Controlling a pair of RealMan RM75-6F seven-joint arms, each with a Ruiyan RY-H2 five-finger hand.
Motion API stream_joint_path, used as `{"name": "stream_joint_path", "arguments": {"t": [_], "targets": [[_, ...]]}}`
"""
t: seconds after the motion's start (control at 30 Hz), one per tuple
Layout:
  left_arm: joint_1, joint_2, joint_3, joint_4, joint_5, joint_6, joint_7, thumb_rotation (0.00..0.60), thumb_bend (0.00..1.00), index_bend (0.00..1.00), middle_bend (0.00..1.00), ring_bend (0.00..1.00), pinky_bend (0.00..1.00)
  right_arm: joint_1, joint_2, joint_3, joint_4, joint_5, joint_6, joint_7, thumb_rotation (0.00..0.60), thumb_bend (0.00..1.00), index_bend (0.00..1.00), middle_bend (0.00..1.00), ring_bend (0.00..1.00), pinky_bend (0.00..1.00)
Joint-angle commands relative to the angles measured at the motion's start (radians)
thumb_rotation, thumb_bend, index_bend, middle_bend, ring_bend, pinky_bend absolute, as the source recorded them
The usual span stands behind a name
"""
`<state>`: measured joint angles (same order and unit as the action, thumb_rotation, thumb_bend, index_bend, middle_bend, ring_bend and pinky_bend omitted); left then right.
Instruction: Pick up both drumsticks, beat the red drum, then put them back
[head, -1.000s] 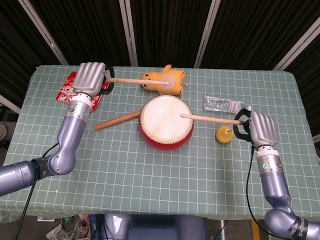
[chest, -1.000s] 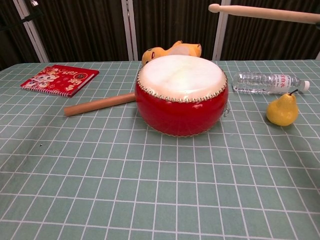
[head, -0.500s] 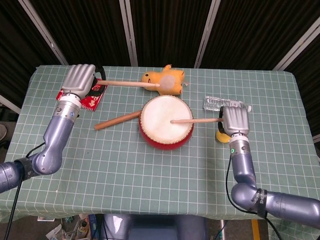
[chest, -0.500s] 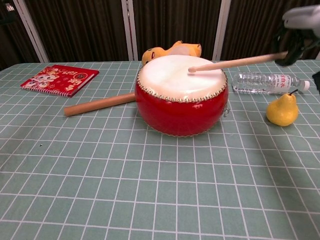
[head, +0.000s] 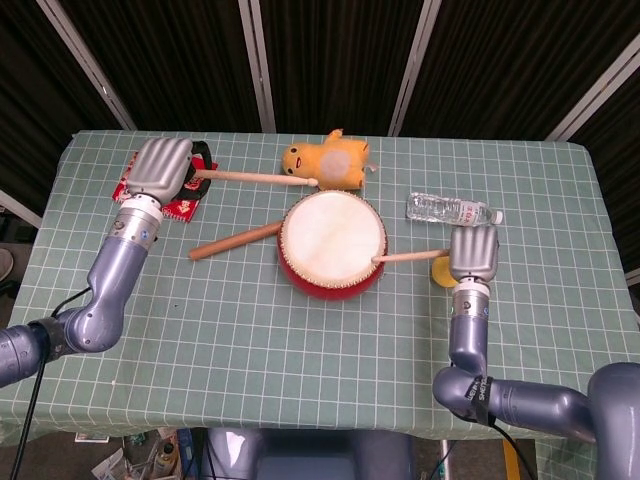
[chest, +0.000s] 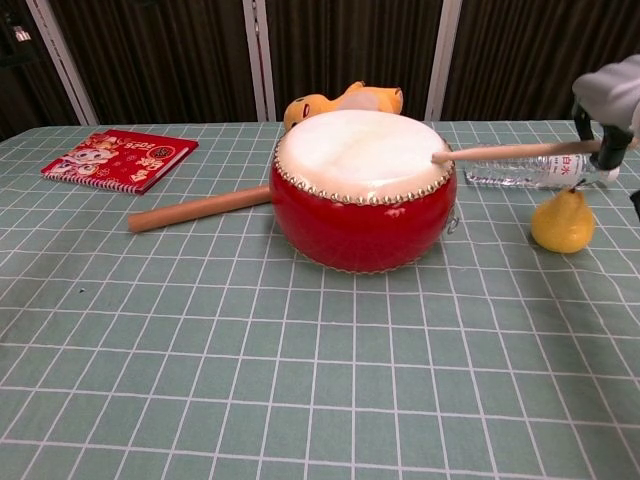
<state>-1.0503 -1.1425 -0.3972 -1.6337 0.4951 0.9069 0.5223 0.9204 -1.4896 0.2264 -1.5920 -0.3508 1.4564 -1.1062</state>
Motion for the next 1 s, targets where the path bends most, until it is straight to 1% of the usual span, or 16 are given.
{"name": "stream_joint_path", "arguments": {"t": [0.03, 0.2, 0.27, 0.33, 0.5, 0.57, 0.67, 0.7, 0.73, 0.77, 0.8, 0.83, 0.93, 1.0], "targets": [[-0.025, -0.018, -0.007, -0.009, -0.008, 0.025, 0.009, 0.6, 0.58, 0.78, 1.0, 1.0, 1.0, -0.052, 0.116, 0.098, -0.158, -0.053, 0.037, 0.141, 0.6, 0.77, 0.95, 1.0, 1.0, 1.0], [-0.075, -0.09, -0.025, 0.012, -0.009, 0.075, 0.009, 0.6, 0.58, 0.78, 1.0, 1.0, 1.0, -0.104, 0.197, 0.093, -0.253, -0.091, 0.038, 0.187, 0.6, 0.77, 0.95, 1.0, 1.0, 1.0], [-0.099, -0.128, -0.008, 0.032, -0.024, 0.076, 0.032, 0.6, 0.58, 0.78, 1.0, 1.0, 1.0, -0.124, 0.222, 0.086, -0.271, -0.097, 0.032, 0.204, 0.6, 0.77, 0.95, 1.0, 1.0, 1.0], [-0.119, -0.156, 0.019, 0.052, -0.054, 0.073, 0.075, 0.6, 0.58, 0.78, 1.0, 1.0, 1.0, -0.137, 0.236, 0.082, -0.279, -0.101, 0.023, 0.216, 0.6, 0.77, 0.95, 1.0, 1.0, 1.0], [-0.179, -0.253, 0.125, 0.136, -0.174, 0.047, 0.229, 0.6, 0.58, 0.78, 1.0, 1.0, 1.0, -0.168, 0.263, 0.071, -0.278, -0.098, -0.002, 0.248, 0.6, 0.77, 0.95, 1.0, 1.0, 1.0], [-0.199, -0.298, 0.177, 0.182, -0.228, 0.035, 0.301, 0.6, 0.58, 0.78, 1.0, 1.0, 1.0, -0.178, 0.27, 0.066, -0.274, -0.099, -0.011, 0.257, 0.6, 0.77, 0.95, 1.0, 1.0, 1.0], [-0.243, -0.331, 0.27, 0.225, -0.369, 0.012, 0.473, 0.6, 0.58, 0.78, 1.0, 1.0, 1.0, -0.189, 0.28, 0.06, -0.271, -0.099, -0.024, 0.267, 0.6, 0.77, 0.95, 1.0, 1.0, 1.0], [-0.26, -0.333, 0.289, 0.23, -0.417, 0.01, 0.525, 0.6, 0.58, 0.78, 1.0, 1.0, 1.0, -0.193, 0.284, 0.059, -0.27, -0.099, -0.026, 0.271, 0.6, 0.77, 0.95, 1.0, 1.0, 1.0], [-0.272, -0.331, 0.295, 0.235, -0.443, 0.011, 0.552, 0.6, 0.58, 0.78, 1.0, 1.0, 1.0, -0.196, 0.288, 0.058, -0.27, -0.101, -0.028, 0.273, 0.6, 0.77, 0.95, 1.0, 1.0, 1.0], [-0.275, -0.329, 0.282, 0.239, -0.451, 0.016, 0.547, 0.6, 0.58, 0.78, 1.0, 1.0, 1.0, -0.199, 0.292, 0.059, -0.269, -0.102, -0.029, 0.277, 0.6, 0.77, 0.95, 1.0, 1.0, 1.0], [-0.272, -0.324, 0.257, 0.241, -0.442, 0.024, 0.517, 0.6, 0.58, 0.78, 1.0, 1.0, 1.0, -0.201, 0.295, 0.06, -0.267, -0.103, -0.031, 0.281, 0.6, 0.77, 0.95, 1.0, 1.0, 1.0], [-0.263, -0.315, 0.215, 0.242, -0.416, 0.034, 0.458, 0.6, 0.58, 0.78, 1.0, 1.0, 1.0, -0.203, 0.298, 0.062, -0.267, -0.103, -0.033, 0.284, 0.6, 0.77, 0.95, 1.0, 1.0, 1.0], [-0.237, -0.277, 0.119, 0.224, -0.291, 0.063, 0.307, 0.6, 0.58, 0.78, 1.0, 1.0, 1.0, -0.207, 0.303, 0.068, -0.267, -0.112, -0.034, 0.297, 0.6, 0.77, 0.95, 1.0, 1.0, 1.0], [-0.223, -0.249, 0.082, 0.204, -0.213, 0.081, 0.244, 0.6, 0.58, 0.78, 1.0, 1.0, 1.0, -0.208, 0.303, 0.074, -0.272, -0.123, -0.031, 0.306, 0.6, 0.77, 0.95, 1.0, 1.0, 1.0]]}}
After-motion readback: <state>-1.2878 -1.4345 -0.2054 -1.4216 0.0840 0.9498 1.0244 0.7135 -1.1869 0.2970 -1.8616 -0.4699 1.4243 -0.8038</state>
